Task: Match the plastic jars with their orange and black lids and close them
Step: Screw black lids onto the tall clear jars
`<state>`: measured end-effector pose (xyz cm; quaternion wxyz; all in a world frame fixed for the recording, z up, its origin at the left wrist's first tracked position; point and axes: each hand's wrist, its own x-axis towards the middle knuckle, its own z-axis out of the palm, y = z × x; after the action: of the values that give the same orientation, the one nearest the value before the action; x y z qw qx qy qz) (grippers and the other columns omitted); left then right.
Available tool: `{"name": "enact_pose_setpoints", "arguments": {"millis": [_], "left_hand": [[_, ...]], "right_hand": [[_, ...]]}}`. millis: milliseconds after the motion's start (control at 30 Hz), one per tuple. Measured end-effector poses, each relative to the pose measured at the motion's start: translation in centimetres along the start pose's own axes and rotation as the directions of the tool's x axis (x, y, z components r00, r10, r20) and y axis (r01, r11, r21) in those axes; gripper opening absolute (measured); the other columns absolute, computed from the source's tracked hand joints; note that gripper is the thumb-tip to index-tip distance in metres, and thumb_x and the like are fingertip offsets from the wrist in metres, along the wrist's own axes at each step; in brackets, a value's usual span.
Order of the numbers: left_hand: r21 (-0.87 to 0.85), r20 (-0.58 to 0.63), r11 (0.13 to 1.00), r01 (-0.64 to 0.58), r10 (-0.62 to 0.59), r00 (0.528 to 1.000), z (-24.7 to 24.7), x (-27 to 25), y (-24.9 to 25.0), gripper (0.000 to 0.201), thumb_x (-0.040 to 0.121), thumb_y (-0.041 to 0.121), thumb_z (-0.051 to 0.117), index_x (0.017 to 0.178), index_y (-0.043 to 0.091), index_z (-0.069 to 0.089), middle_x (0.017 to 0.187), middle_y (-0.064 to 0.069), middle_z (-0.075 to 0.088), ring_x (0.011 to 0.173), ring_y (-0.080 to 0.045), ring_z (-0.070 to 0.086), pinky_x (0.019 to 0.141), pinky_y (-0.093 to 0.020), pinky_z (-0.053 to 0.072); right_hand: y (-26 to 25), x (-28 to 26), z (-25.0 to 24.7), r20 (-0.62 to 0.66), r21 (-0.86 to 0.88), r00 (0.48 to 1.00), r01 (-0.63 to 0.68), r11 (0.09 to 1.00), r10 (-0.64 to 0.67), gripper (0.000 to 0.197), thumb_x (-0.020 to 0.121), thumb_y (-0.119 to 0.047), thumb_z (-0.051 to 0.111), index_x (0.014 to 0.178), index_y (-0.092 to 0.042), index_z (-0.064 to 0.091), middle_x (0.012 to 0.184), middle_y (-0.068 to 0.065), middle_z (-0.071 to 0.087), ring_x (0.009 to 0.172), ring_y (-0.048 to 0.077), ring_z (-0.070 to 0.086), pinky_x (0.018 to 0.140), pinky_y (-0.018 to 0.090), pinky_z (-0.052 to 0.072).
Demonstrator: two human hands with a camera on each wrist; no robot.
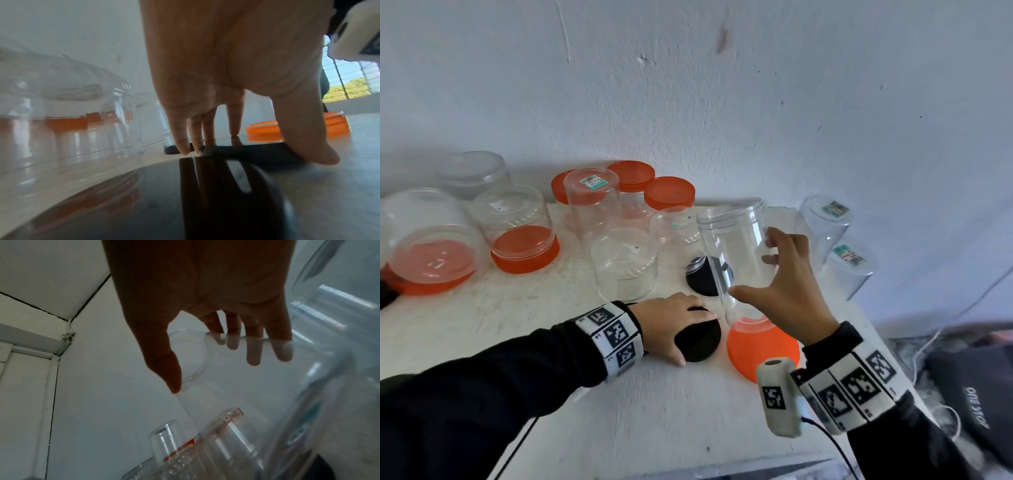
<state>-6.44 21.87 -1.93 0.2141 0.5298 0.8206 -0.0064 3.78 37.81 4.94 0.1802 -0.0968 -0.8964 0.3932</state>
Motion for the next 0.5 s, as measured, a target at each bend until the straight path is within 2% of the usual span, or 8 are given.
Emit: {"name": "enact_pose_setpoints", "arguments": {"millis": [100, 233, 300, 367, 433, 500], "left_hand": [[-0.054, -0.038, 0.998, 0.033, -0.035, 0.999, 0.1, -1.3, 0.0, 0.086, 0.078, 0.038, 0.071, 0.146, 0.025, 0.02, 0.151, 0.0, 0.019, 0.136, -0.017, 0.017, 0.111, -0.031, 0.023], [-0.195, -0.183, 0.978, 0.072, -0.109, 0.977, -0.3, -4.4, -0.1, 0.075, 0.076, 0.041, 0.072, 0.14, 0.03, 0.034, 0.148, 0.007, 0.024, 0.133, -0.01, 0.02, 0.109, -0.023, 0.021], [-0.267, -0.266, 0.961, 0.073, -0.146, 0.953, -0.7, -6.2, -0.3, 0.064, 0.074, 0.043, 0.073, 0.131, 0.031, 0.046, 0.145, 0.009, 0.028, 0.131, -0.007, 0.024, 0.106, -0.019, 0.022], [-0.324, -0.322, 0.943, 0.073, -0.183, 0.929, -0.9, -8.0, -0.7, 0.063, 0.066, 0.056, 0.07, 0.122, 0.033, 0.053, 0.142, 0.01, 0.035, 0.128, -0.005, 0.028, 0.101, -0.016, 0.025], [-0.393, -0.376, 0.916, 0.073, -0.232, 0.897, -0.8, -9.5, -1.1, 0.068, 0.053, 0.069, 0.058, 0.114, 0.04, 0.053, 0.138, 0.014, 0.038, 0.127, -0.002, 0.031, 0.096, -0.009, 0.024], [-0.462, -0.431, 0.884, 0.064, -0.288, 0.855, -0.6, -10.6, -1.4, 0.061, 0.05, 0.071, 0.055, 0.107, 0.049, 0.049, 0.136, 0.017, 0.038, 0.126, 0.001, 0.032, 0.092, -0.003, 0.022]], "right_hand": [[0.7, -0.8, 0.3, 0.004, 0.058, 1.0, -0.018, 0.998, 0.017, 0.088, 0.064, -0.018, 0.082, 0.136, -0.014, 0.032, 0.122, -0.005, 0.03, 0.107, 0.012, 0.046, 0.082, 0.018, 0.038], [1.6, -1.7, 1.3, -0.005, 0.233, 0.997, -0.08, 0.969, 0.083, 0.086, 0.063, -0.015, 0.084, 0.132, -0.016, 0.032, 0.128, -0.002, 0.039, 0.113, 0.012, 0.049, 0.083, 0.019, 0.041], [1.9, -2.1, 1.8, -0.012, 0.312, 0.993, -0.112, 0.943, 0.121, 0.084, 0.062, -0.014, 0.084, 0.127, -0.017, 0.03, 0.125, -0.001, 0.043, 0.113, 0.013, 0.051, 0.086, 0.024, 0.045], [2.2, -2.3, 2.3, -0.013, 0.36, 0.989, -0.132, 0.923, 0.147, 0.083, 0.062, -0.014, 0.085, 0.123, -0.018, 0.029, 0.123, -0.001, 0.045, 0.113, 0.013, 0.051, 0.091, 0.03, 0.047], [2.5, -2.5, 2.6, 0.002, 0.374, 0.989, -0.141, 0.917, 0.151, 0.084, 0.061, -0.014, 0.085, 0.122, -0.018, 0.028, 0.123, -0.001, 0.046, 0.113, 0.013, 0.052, 0.093, 0.032, 0.047], [2.6, -2.7, 2.9, 0.032, 0.372, 0.99, -0.142, 0.917, 0.14, 0.085, 0.06, -0.014, 0.086, 0.122, -0.019, 0.028, 0.12, -0.002, 0.048, 0.113, 0.013, 0.052, 0.093, 0.032, 0.047]]}}
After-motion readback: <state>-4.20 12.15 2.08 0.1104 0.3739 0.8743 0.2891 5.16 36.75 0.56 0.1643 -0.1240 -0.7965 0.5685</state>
